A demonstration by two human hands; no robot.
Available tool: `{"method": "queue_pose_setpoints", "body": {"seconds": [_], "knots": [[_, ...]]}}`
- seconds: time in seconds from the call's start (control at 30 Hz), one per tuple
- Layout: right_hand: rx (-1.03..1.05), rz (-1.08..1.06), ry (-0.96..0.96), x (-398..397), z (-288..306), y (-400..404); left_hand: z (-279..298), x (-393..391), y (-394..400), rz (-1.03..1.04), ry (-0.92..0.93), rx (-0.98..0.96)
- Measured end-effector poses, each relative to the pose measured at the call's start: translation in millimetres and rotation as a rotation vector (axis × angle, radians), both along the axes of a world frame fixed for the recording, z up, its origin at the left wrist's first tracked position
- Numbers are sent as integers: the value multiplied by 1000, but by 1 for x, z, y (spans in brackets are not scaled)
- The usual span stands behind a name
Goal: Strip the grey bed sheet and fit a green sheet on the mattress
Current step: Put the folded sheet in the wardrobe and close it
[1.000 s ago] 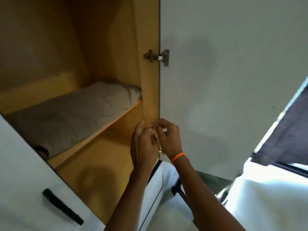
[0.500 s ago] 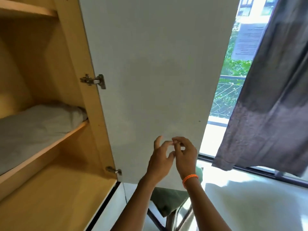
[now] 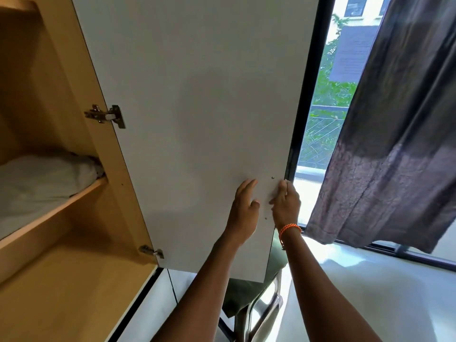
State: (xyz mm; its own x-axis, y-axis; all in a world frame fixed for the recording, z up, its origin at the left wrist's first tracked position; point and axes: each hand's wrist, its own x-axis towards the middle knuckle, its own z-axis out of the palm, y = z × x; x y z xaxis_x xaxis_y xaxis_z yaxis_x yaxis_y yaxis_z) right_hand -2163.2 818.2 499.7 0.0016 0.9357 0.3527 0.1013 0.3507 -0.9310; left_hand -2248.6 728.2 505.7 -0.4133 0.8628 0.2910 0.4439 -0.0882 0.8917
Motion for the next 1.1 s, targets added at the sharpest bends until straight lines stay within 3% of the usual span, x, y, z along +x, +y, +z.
{"method": "queue_pose_setpoints", "body": {"seconds": [0.2, 0.43, 0.63, 0.8, 1.1], "knots": [[-37, -135, 117, 23, -1, -58, -3, 29, -70, 64, 40, 70], [79, 186, 194, 33, 7, -207, -20, 55, -200, 298, 24, 296], [160, 164, 20, -15, -23, -336, -21, 35, -310, 429, 74, 253], [96, 313, 156, -59, -17, -423, -15, -19, -392, 527, 217, 196], [51, 489, 67, -118, -12, -483, -8, -90, -466, 765, 323, 114]]}}
